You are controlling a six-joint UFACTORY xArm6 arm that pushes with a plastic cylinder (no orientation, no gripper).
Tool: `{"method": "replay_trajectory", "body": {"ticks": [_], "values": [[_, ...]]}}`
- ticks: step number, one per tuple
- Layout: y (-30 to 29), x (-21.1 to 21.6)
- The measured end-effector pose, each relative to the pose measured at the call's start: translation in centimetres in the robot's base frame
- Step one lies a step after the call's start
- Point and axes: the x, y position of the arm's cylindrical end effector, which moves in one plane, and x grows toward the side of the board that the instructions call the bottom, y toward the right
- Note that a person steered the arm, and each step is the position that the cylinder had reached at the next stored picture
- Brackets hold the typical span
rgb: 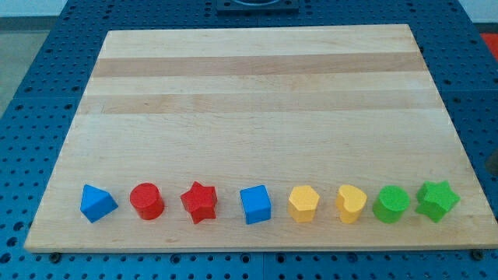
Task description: Move the green star towards the right center
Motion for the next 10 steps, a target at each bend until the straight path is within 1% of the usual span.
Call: {"method": "replay_trajectory", "body": {"ticks": [2,3,6,8,10], "values": [[-0.9,6.3],[-3.0,8.5],[-10.2,8.7],[-10.3,7.5],[-10.3,4.1]]}}
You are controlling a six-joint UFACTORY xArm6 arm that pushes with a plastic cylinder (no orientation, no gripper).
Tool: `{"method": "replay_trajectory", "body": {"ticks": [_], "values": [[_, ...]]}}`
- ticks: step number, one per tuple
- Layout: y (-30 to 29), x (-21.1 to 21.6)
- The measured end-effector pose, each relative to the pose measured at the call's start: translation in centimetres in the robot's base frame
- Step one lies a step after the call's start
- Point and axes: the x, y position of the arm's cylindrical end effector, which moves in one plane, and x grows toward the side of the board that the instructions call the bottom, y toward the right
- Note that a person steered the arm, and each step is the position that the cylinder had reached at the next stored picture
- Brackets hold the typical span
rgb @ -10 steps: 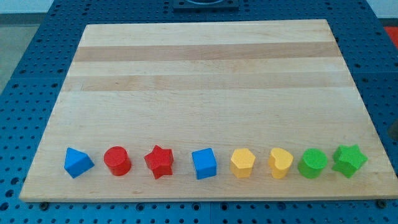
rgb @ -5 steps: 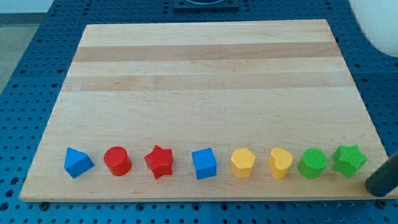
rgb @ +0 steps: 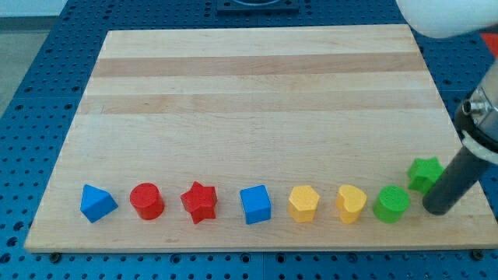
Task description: Move the green star towards the right center
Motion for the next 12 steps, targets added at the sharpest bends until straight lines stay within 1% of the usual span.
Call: {"method": "replay_trajectory", "body": {"ticks": [2,6,7,8,10,12], "values": [[0.0,-3.2],[-3.3,-9.2],[-3.3,-9.8],[-2.8,-9.0],[-0.6,-9.4],[-0.6,-12.3]]}}
